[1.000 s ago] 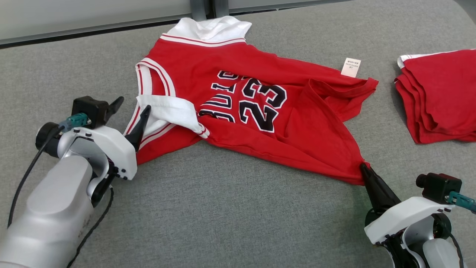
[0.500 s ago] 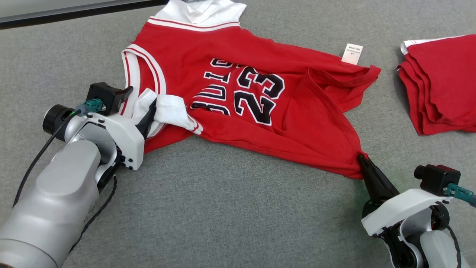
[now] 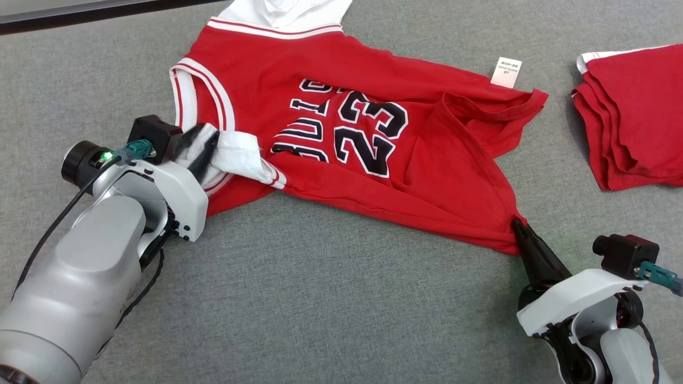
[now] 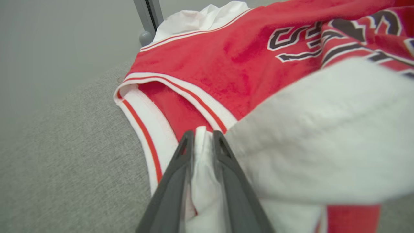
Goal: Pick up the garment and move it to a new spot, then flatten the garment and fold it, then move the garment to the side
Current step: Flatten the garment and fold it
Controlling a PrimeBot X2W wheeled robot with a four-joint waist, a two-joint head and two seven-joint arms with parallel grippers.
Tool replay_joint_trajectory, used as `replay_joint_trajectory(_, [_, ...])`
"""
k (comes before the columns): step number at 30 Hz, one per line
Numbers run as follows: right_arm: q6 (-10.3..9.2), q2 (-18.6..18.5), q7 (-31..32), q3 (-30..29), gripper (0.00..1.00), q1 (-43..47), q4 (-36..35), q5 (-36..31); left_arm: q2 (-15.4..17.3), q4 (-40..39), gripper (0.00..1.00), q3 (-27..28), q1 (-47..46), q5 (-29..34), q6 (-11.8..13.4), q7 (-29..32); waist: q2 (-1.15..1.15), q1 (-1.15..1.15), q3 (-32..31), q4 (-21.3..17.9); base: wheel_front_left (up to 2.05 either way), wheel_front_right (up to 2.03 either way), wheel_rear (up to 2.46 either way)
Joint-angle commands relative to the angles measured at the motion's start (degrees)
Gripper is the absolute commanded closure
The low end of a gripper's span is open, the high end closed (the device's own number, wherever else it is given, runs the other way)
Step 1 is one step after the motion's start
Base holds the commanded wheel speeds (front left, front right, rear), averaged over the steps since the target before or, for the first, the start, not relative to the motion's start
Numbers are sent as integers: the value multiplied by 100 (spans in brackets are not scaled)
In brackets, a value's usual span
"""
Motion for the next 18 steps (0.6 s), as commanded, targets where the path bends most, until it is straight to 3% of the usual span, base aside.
replay_joint_trajectory(1, [1, -24, -23, -25, 100, -54, 38, -18, 30, 41, 100, -59, -108, -51, -3, -38, 0, 0, -14, 9, 0, 0, 0])
replay_joint_trajectory(12, [1, -87, -81, -49, 100, -92, 35, -41, 2, -53, 100, -253, -184, -433, -3, -212, 0, 0, -206, 176, 0, 0, 0])
replay_joint_trajectory(18, [2, -343, -242, -171, 100, -279, -83, -78, 185, -940, 100, 699, 20, -290, 53, -229, 0, 0, -584, 495, 0, 0, 0])
